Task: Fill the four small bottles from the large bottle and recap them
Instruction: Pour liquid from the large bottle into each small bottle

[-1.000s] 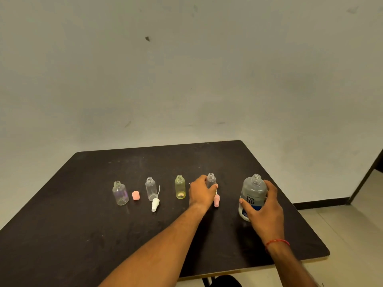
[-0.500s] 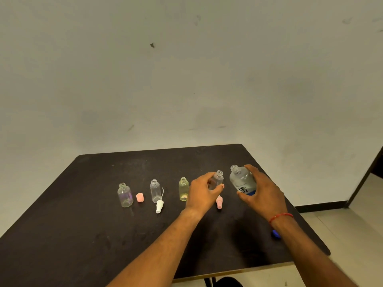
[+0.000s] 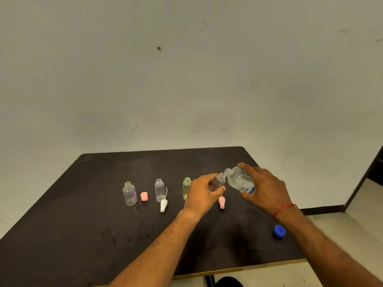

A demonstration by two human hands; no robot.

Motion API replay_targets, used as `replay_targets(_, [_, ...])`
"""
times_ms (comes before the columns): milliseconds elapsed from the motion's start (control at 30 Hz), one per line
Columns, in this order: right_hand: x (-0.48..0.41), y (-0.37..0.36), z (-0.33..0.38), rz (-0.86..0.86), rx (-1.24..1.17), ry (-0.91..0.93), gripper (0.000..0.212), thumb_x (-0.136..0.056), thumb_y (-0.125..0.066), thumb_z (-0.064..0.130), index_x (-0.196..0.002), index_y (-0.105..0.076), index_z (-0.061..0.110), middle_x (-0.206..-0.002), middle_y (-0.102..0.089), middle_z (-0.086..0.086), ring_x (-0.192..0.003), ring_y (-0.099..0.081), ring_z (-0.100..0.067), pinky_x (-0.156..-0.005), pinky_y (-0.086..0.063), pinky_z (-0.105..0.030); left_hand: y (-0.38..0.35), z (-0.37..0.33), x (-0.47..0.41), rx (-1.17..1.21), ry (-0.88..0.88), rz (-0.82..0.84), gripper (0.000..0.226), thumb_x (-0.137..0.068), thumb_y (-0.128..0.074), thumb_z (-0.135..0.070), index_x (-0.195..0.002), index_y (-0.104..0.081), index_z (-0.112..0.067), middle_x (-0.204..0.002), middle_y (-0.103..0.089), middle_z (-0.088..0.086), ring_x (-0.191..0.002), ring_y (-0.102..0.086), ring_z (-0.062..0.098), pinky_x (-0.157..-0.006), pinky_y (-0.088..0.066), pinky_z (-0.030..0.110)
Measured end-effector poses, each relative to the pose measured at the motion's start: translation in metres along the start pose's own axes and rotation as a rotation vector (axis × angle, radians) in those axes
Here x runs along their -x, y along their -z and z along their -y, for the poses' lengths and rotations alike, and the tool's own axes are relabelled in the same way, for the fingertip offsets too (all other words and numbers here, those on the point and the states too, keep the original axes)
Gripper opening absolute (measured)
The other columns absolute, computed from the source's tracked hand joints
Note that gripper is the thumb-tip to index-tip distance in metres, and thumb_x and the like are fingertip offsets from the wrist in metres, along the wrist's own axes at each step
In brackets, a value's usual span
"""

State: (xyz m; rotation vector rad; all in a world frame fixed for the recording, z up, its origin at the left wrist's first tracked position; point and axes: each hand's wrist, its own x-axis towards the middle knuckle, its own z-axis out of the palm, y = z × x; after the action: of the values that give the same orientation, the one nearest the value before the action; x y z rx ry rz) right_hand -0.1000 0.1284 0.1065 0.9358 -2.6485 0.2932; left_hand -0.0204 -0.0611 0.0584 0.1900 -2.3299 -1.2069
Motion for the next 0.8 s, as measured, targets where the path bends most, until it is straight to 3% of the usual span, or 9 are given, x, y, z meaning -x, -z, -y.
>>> replay_targets(300, [-0.002,0.010,-0.003,0.004,0.066,0.070,0.083,-0.080,-0.072,0.048,-0.148,-0.025,0.041,-0.133,-0.052,0.008,-0.116,-0.051,-0.015,-0.081,-0.051,-0.028,0.011,-0.009,0.007,-0.053,-0.014,0.019,0.032,-0.090,-0.075,-0.031,-0.122,-0.071,-0.028,-0.110,-0.070,-0.007,-0.097,-0.062,0.007,-0.088,-0.053,0.023])
replay_targets(567, [-0.004,0.021,-0.005,0.007,0.127,0.126,0.083,-0.081,-0.072,0.044,-0.150,-0.025,0.038,-0.138,-0.051,0.004,-0.121,-0.050,-0.019,-0.088,-0.049,-0.030,0.013,-0.011,0.008,-0.052,-0.004,0.035,0.038,-0.090,-0.076,-0.033,-0.127,-0.069,-0.027,-0.114,-0.070,-0.009,-0.099,-0.062,0.006,-0.081,-0.042,0.009])
replay_targets(800, [-0.008,0.026,-0.006,-0.002,0.157,0.153,0.085,-0.075,-0.078,0.041,-0.148,-0.034,0.035,-0.131,-0.057,-0.001,-0.115,-0.055,-0.024,-0.086,-0.050,-0.038,0.013,-0.013,0.008,-0.048,0.002,0.042,0.038,-0.089,-0.077,-0.035,-0.126,-0.071,-0.027,-0.112,-0.071,-0.008,-0.098,-0.062,0.008,-0.081,-0.044,0.011])
